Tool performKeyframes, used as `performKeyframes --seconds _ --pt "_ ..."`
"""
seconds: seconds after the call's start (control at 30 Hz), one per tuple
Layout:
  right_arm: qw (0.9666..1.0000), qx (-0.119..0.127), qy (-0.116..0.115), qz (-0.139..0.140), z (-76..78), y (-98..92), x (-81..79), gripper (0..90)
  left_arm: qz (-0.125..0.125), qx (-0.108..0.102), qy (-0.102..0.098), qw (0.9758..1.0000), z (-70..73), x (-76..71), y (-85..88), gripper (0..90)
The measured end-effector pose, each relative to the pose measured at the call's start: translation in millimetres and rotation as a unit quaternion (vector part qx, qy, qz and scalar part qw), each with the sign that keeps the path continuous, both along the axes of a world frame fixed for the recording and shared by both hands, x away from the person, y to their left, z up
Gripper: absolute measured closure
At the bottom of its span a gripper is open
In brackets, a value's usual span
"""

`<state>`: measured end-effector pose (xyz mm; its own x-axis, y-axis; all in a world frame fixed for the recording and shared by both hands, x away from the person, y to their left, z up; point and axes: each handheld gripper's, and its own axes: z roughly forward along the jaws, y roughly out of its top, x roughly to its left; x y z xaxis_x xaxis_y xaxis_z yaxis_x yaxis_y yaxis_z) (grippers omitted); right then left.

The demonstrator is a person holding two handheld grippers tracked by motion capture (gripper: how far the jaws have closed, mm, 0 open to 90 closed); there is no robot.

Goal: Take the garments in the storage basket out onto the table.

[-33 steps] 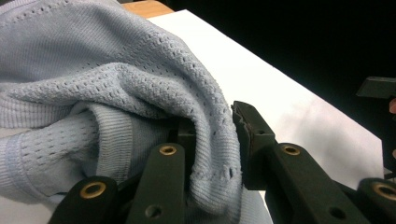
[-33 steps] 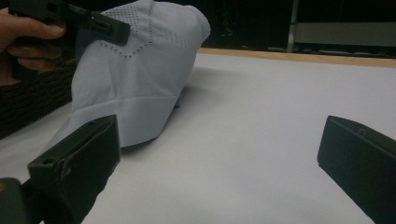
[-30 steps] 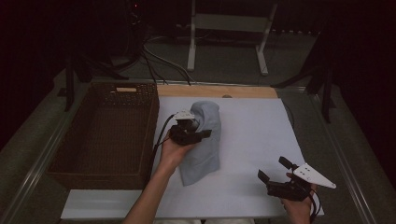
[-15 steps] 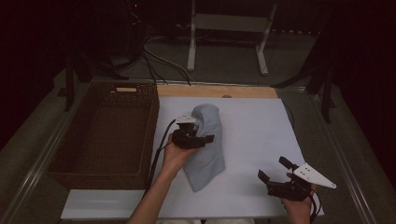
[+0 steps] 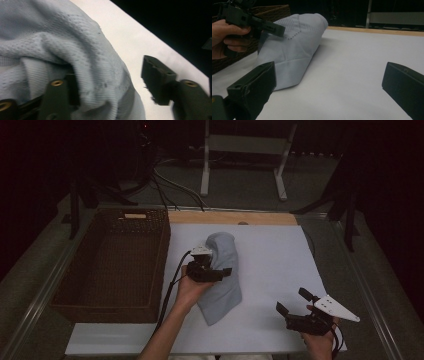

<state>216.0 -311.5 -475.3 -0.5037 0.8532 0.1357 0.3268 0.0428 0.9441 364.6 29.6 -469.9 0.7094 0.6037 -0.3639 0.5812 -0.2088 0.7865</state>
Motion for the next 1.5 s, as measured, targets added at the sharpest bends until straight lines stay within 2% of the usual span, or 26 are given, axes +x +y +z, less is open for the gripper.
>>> performKeyframes --seconds 0.1,0.17,0.2,0.23,0.37,0.6,0.73,1.0,1.3,1.5 --pt "1.0000 0.000 0.000 0.000 0.0 -0.1 0.0 0.0 0.010 0.014 -0.004 0.9998 -0.3 -1.6 -3.1 23.1" --pt "1.0000 0.000 0.000 0.000 0.0 -0.1 0.0 0.0 0.014 0.022 -0.008 0.9996 -0.5 -2.5 -4.7 20.1" --pt "1.0000 0.000 0.000 0.000 0.0 0.0 0.0 0.0 0.014 0.026 -0.007 0.9995 -0.8 -2.5 -5.3 15.2" --pt "1.0000 0.000 0.000 0.000 0.0 -0.1 0.0 0.0 0.016 0.031 -0.007 0.9994 -1.0 -2.7 -5.8 5.6" --pt "1.0000 0.000 0.000 0.000 0.0 0.0 0.0 0.0 0.026 0.042 -0.026 0.9985 0.0 -4.8 -5.5 1.5" --pt "1.0000 0.000 0.000 0.000 0.0 0.1 0.0 0.0 0.050 0.048 -0.038 0.9969 2.0 -6.0 1.7 1.1" --pt "1.0000 0.000 0.000 0.001 0.0 0.7 -0.2 0.0 0.063 0.044 -0.046 0.9959 3.7 -6.6 8.2 1.1" --pt "1.0000 -0.002 0.000 0.001 -0.7 0.6 0.6 0.0 0.066 0.039 -0.067 0.9948 6.1 -10.8 16.3 1.2" --pt "1.0000 -0.001 0.000 0.002 -0.2 1.6 0.7 0.0 0.078 0.036 -0.072 0.9937 5.3 -16.2 24.3 1.2" --pt "1.0000 -0.002 -0.002 0.004 0.3 2.8 1.1 0.0 0.077 0.037 -0.081 0.9930 5.6 -21.4 26.6 1.2"
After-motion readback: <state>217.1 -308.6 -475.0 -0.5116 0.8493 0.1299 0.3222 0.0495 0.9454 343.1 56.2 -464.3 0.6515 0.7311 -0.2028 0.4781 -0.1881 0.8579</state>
